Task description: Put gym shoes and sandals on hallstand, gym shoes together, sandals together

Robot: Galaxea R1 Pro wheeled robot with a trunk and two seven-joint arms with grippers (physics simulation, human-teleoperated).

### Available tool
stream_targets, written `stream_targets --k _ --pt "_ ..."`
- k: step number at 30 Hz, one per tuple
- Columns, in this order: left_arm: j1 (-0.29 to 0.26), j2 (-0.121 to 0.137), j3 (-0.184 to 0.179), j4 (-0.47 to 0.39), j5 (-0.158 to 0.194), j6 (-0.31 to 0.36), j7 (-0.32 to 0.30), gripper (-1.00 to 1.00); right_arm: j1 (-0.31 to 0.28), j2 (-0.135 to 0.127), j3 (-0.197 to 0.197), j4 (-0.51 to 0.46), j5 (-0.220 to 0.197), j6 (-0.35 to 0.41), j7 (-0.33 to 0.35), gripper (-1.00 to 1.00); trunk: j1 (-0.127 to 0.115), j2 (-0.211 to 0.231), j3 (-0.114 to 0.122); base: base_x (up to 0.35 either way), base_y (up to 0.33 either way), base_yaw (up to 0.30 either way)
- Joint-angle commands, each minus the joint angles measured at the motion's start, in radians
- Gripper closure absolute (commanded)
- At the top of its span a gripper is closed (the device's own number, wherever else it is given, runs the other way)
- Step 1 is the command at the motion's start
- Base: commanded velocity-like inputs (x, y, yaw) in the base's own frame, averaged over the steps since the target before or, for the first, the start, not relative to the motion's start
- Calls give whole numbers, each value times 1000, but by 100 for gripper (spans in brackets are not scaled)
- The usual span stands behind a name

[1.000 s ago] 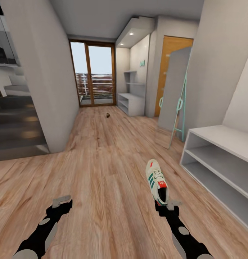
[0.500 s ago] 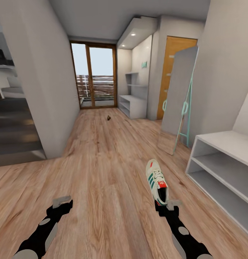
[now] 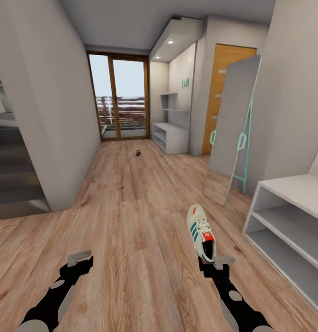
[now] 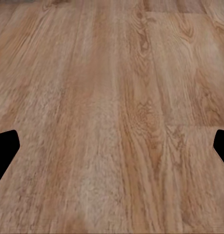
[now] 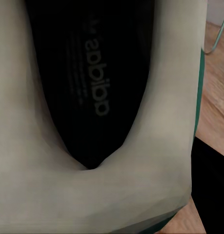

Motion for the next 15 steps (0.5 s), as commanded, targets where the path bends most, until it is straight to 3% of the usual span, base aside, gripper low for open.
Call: stream_targets --k 1,15 --pt "-1 0 1 1 0 -3 0 -100 -1 0 0 1 0 -3 -1 100 0 0 -1 346 -73 0" --pt "-1 0 1 1 0 -3 0 -100 -1 0 0 1 -3 -4 -1 100 0 0 -1 346 -73 0"
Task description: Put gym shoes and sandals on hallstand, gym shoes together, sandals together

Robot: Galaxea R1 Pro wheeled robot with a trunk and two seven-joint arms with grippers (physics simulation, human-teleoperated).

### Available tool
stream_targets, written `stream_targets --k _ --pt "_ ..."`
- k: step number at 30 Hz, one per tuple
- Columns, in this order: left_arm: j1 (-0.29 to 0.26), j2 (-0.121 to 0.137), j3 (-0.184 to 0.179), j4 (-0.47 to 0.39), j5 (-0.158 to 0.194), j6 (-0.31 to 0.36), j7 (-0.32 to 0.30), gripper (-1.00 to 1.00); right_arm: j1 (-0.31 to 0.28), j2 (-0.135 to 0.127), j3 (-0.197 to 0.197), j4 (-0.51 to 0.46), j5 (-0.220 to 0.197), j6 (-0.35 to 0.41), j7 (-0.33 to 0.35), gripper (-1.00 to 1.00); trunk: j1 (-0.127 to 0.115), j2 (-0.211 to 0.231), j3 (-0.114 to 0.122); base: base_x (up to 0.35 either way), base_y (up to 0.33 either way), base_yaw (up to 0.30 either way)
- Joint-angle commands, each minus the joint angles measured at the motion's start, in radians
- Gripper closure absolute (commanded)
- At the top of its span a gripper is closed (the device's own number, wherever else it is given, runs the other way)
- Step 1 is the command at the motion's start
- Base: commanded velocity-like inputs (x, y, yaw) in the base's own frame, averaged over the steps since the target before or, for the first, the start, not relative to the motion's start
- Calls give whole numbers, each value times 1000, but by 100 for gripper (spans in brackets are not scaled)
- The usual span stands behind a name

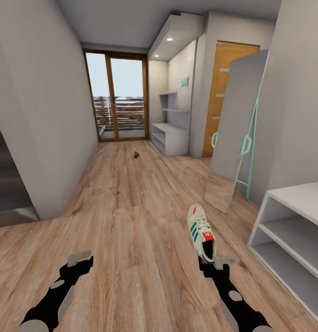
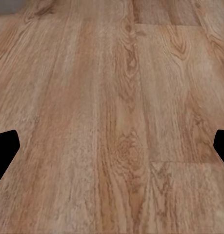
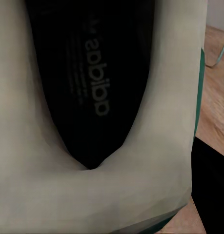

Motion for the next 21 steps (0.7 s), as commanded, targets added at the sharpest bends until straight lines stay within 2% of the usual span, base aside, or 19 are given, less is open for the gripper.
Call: stream_targets --k 1,21 --pt "-1 0 1 1 0 -3 0 -100 -1 0 0 1 0 -3 -1 100 0 0 -1 346 -73 0" --pt "-1 0 1 1 0 -3 0 -100 -1 0 0 1 0 -7 -1 100 0 0 7 346 -73 28"
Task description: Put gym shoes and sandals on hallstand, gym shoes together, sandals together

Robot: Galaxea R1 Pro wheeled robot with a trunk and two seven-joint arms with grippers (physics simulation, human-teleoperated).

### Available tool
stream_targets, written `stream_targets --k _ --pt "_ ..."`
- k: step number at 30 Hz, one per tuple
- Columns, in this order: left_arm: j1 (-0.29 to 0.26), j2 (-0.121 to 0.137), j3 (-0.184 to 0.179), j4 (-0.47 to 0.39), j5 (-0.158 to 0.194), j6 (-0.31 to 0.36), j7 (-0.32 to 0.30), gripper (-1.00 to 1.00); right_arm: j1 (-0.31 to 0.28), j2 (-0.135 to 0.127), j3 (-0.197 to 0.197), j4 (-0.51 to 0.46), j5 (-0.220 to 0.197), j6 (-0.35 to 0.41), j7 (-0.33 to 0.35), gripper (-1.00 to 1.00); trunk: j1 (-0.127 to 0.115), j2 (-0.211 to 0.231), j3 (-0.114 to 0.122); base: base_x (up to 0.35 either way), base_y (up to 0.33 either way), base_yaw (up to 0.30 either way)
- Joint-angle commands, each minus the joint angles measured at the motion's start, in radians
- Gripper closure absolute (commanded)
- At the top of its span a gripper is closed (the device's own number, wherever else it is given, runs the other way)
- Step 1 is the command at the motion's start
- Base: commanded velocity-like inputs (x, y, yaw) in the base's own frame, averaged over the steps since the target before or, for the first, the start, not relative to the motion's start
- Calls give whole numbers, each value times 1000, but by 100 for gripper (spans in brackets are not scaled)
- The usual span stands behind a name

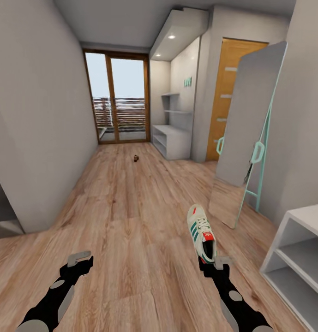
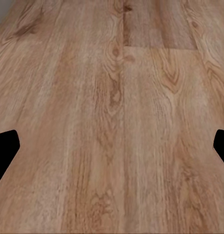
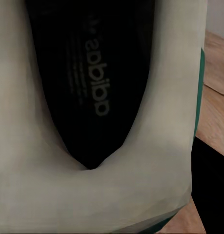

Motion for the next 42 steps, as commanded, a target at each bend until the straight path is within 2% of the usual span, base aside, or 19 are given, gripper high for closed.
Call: stream_targets --k 1,33,42 --pt "-1 0 1 1 0 -3 0 -100 -1 0 0 1 0 -3 -1 100 0 0 -1 346 -73 5" --pt "-1 0 1 1 0 -3 0 -100 -1 0 0 1 0 -4 -1 100 0 0 -1 346 -73 0" --pt "-1 0 1 1 0 -3 0 -100 -1 0 0 1 0 -4 -1 100 0 0 8 346 -13 69"
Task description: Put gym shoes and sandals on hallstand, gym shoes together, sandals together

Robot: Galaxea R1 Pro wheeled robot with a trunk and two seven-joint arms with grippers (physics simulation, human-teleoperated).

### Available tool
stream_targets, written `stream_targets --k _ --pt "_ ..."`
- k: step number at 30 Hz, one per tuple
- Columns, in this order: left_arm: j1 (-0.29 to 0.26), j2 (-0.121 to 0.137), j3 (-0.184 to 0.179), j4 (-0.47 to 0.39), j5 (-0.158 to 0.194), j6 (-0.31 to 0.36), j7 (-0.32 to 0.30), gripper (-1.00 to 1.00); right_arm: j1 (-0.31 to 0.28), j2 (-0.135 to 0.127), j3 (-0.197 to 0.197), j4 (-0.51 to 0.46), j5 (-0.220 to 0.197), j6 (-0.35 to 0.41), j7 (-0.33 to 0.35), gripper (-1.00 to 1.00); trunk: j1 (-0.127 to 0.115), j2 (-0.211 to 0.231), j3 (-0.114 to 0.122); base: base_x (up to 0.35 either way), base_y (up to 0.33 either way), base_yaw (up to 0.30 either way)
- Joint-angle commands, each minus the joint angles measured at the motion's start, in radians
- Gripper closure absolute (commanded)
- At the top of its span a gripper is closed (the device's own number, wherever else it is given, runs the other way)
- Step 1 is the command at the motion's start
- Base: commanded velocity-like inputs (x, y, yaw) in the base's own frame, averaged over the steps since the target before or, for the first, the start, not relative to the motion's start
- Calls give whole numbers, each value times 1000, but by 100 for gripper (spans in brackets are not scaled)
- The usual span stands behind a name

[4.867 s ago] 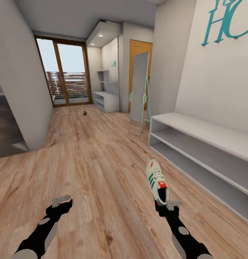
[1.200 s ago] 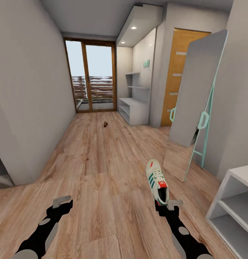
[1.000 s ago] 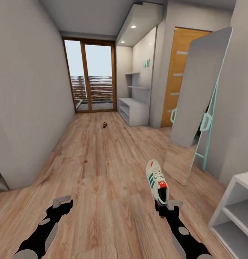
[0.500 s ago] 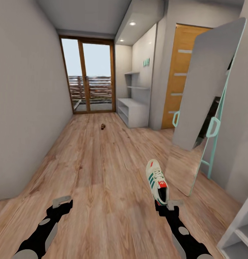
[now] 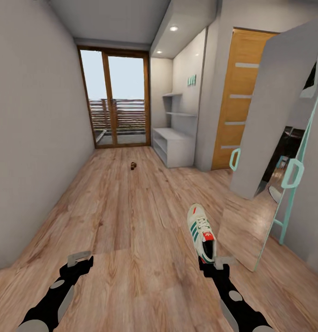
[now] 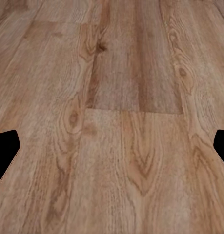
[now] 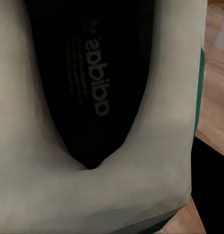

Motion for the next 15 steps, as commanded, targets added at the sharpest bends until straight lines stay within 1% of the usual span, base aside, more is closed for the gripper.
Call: stream_targets --k 1,6,15 --pt "-1 0 1 1 0 -3 0 -100 0 0 0 1 0 -3 -1 100 0 0 0 346 -1 114" --pt "-1 0 1 1 0 -3 0 -100 0 0 0 1 0 -3 -1 100 0 0 4 346 0 60" --pt "-1 0 1 1 0 -3 0 -100 0 0 0 1 0 -3 -1 100 0 0 5 346 0 7"
